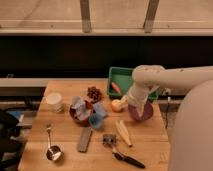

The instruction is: Stack cups on top of each other

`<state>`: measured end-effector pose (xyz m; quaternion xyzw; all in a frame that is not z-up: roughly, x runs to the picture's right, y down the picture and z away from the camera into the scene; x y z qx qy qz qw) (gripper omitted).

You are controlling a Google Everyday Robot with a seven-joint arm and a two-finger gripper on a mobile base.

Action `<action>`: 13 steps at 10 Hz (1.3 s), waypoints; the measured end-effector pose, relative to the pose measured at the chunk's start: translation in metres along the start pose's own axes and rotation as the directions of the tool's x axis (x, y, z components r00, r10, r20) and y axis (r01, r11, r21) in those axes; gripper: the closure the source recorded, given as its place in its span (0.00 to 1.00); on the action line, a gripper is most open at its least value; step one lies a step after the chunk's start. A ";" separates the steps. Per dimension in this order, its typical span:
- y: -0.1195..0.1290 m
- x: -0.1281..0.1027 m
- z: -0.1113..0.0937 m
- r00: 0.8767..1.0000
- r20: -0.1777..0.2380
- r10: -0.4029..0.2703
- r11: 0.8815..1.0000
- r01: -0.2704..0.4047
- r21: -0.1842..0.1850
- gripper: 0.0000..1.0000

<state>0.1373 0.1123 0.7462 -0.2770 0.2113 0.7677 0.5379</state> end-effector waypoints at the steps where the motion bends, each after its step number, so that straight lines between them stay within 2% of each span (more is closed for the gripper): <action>1: 0.000 0.000 0.000 1.000 0.000 0.000 1.000 0.000 0.000 0.25; 5: 0.003 0.002 0.001 1.000 0.000 -0.016 1.000 0.016 0.011 0.25; 6: 0.011 0.003 0.004 0.999 -0.006 -0.038 0.999 0.038 0.009 0.25; 8: 0.047 0.009 0.012 0.993 -0.026 -0.113 0.994 0.113 -0.006 0.25; 10: 0.087 0.021 0.022 0.979 -0.051 -0.196 0.981 0.195 -0.017 0.25; 11: 0.107 0.029 0.030 0.968 -0.069 -0.243 0.970 0.242 -0.017 0.25; 12: 0.130 0.041 0.041 0.950 -0.097 -0.297 0.955 0.298 -0.008 0.25; 13: 0.141 0.050 0.050 0.940 -0.116 -0.321 0.946 0.324 0.005 0.25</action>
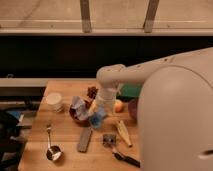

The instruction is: Stack cups on top of each other

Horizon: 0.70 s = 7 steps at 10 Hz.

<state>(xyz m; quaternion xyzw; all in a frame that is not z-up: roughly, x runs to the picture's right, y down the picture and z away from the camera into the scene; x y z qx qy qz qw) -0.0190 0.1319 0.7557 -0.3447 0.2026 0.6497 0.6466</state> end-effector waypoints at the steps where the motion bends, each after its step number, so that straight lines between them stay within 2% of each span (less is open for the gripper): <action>1: 0.011 0.003 0.009 1.000 -0.019 -0.021 0.999 0.021 0.025 0.25; 3: 0.011 0.004 0.018 0.999 -0.035 -0.023 0.998 0.024 0.051 0.25; 7: -0.021 0.001 0.012 0.999 -0.023 0.040 0.998 -0.039 0.048 0.25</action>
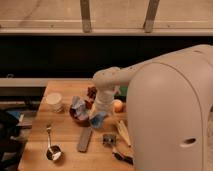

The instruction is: Stack cups on top of each other

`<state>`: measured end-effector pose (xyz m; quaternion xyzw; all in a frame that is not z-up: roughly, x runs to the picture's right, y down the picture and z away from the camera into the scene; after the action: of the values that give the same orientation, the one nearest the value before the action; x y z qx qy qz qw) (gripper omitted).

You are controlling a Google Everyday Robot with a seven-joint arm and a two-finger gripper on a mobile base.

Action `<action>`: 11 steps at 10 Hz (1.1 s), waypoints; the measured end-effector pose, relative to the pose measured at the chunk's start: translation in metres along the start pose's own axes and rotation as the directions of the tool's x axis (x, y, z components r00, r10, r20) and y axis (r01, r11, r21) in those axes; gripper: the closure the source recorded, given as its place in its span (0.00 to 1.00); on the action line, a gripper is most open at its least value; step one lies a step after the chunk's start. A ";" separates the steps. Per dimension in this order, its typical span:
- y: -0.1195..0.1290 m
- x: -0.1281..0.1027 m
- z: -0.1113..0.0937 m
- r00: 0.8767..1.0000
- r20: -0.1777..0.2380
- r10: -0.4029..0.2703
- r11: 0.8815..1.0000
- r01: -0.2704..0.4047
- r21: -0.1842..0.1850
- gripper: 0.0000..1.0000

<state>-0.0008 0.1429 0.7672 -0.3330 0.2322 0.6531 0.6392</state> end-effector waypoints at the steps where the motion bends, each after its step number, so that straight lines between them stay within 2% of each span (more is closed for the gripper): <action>1: -0.005 -0.002 0.000 1.000 -0.001 0.011 1.000 -0.011 -0.005 0.25; 4: -0.008 -0.006 0.020 0.999 -0.029 0.027 1.000 -0.027 0.005 0.25; 6: -0.016 -0.008 0.031 0.997 -0.057 0.053 0.999 -0.054 -0.003 0.25; 7: -0.018 -0.009 0.038 0.996 -0.072 0.057 0.998 -0.057 -0.005 0.28; 9: -0.019 -0.006 0.045 0.995 -0.081 0.050 0.999 -0.051 -0.004 0.44; 11: -0.017 -0.005 0.051 0.996 -0.084 0.036 0.999 -0.037 -0.007 0.66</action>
<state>0.0084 0.1784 0.8072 -0.3585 0.2623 0.6511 0.6154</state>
